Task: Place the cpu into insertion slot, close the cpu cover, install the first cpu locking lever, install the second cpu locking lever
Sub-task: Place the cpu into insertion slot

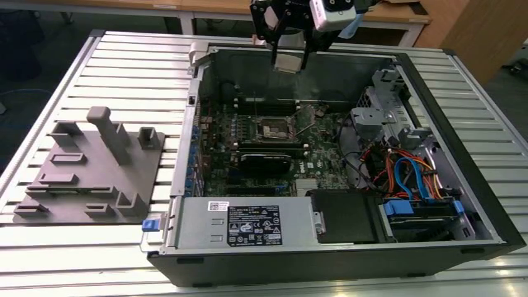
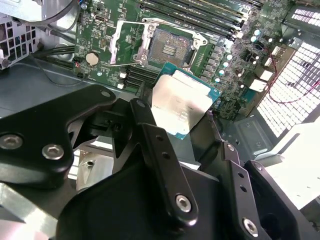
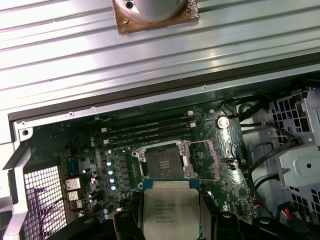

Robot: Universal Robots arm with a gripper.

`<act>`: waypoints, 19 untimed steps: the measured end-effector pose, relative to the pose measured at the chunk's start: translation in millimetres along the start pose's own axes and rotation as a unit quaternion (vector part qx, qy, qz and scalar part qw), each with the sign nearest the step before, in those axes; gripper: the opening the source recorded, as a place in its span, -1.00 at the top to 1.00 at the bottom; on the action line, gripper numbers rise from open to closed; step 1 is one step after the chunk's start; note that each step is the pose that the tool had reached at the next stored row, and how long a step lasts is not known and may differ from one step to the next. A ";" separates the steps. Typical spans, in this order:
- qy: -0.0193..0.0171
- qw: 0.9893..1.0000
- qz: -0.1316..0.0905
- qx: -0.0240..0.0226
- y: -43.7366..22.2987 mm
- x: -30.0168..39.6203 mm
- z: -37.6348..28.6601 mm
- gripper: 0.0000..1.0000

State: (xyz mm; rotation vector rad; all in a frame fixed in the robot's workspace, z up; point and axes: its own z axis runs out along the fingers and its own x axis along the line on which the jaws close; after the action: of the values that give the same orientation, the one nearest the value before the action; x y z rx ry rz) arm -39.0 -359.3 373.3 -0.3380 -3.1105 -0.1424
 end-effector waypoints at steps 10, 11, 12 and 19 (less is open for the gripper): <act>-0.002 1.000 0.023 0.000 0.0 0.0 0.1 -0.08; -0.003 0.999 0.032 -0.001 0.0 0.0 0.1 -0.08; -0.004 0.999 0.041 -0.001 0.0 0.0 0.2 -0.08; -0.005 0.999 0.051 -0.001 0.0 0.0 0.2 -0.08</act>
State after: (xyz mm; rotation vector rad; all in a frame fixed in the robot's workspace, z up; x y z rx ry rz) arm -39.0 -359.3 373.1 -0.4966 -3.0938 -0.1432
